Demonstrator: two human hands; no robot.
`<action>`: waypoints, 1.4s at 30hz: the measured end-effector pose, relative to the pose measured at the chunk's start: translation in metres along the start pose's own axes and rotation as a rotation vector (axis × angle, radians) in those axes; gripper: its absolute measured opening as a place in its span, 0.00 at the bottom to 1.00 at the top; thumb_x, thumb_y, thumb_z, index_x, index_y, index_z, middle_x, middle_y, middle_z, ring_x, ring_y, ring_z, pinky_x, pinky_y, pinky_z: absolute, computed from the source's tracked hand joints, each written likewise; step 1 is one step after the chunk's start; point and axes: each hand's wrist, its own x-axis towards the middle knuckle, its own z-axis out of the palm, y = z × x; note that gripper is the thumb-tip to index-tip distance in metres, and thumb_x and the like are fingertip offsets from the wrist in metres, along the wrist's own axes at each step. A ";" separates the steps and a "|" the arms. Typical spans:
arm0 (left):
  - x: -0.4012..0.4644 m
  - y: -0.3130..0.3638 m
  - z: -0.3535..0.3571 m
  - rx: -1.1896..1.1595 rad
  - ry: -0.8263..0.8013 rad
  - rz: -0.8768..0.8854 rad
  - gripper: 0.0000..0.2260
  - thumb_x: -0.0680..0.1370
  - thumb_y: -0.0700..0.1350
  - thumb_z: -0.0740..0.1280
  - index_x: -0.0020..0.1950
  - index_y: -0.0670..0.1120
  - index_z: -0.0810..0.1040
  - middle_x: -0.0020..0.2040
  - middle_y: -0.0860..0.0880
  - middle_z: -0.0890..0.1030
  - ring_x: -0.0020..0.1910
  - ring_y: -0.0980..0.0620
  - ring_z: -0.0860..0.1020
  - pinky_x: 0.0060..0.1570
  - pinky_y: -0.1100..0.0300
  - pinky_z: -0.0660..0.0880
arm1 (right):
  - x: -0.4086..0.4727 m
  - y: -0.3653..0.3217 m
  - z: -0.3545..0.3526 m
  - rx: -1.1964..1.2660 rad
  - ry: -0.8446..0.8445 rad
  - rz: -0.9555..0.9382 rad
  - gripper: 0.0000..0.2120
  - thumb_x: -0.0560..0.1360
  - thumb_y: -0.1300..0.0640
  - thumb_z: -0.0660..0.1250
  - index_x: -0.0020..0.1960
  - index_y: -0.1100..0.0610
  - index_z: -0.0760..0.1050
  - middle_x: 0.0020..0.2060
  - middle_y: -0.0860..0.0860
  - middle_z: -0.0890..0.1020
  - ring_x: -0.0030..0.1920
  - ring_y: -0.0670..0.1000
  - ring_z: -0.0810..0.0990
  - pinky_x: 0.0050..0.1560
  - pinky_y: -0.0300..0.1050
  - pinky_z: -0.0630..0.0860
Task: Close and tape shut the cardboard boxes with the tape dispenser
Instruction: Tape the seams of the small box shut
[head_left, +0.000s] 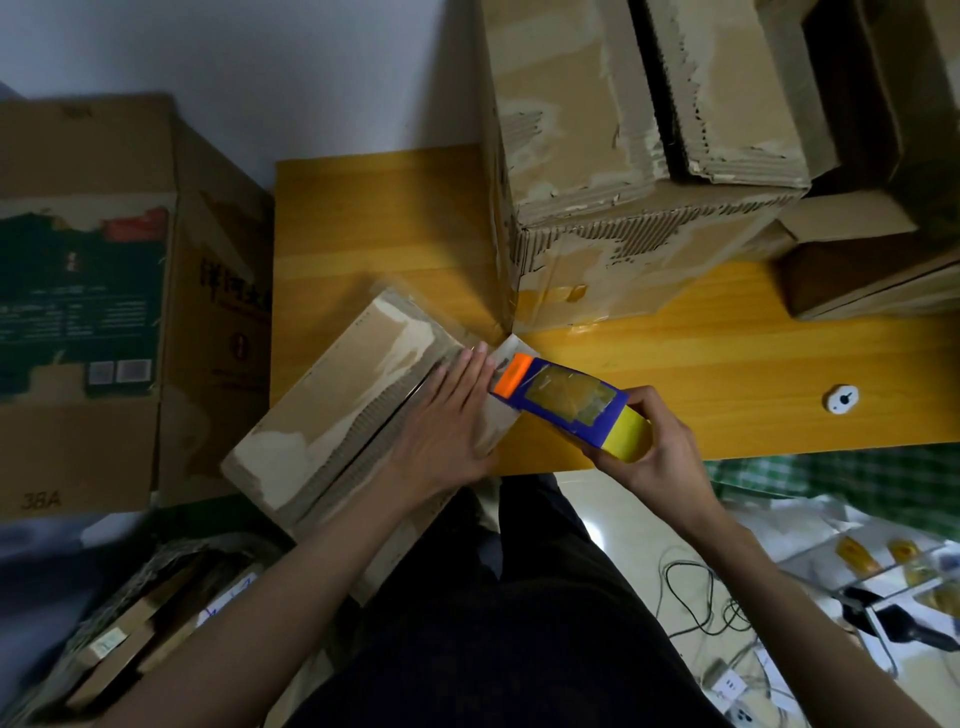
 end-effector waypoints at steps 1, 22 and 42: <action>0.000 -0.006 0.000 0.017 0.000 0.013 0.48 0.76 0.73 0.51 0.82 0.41 0.41 0.83 0.44 0.40 0.82 0.48 0.39 0.79 0.46 0.49 | 0.002 -0.001 0.003 -0.004 0.001 -0.003 0.23 0.68 0.59 0.81 0.56 0.53 0.72 0.50 0.46 0.81 0.49 0.43 0.79 0.44 0.31 0.72; 0.009 -0.025 -0.001 0.091 -0.007 0.026 0.49 0.73 0.68 0.60 0.83 0.41 0.44 0.83 0.44 0.43 0.82 0.48 0.42 0.80 0.48 0.49 | -0.033 -0.011 -0.024 -0.014 -0.051 0.135 0.25 0.64 0.54 0.82 0.50 0.48 0.67 0.43 0.40 0.80 0.45 0.44 0.79 0.38 0.34 0.70; 0.009 -0.007 0.005 0.125 0.024 0.160 0.36 0.82 0.50 0.59 0.83 0.45 0.42 0.83 0.47 0.42 0.82 0.47 0.41 0.80 0.46 0.48 | -0.060 0.004 -0.019 -0.043 0.042 0.207 0.24 0.65 0.44 0.79 0.52 0.45 0.68 0.43 0.41 0.81 0.42 0.49 0.80 0.40 0.60 0.78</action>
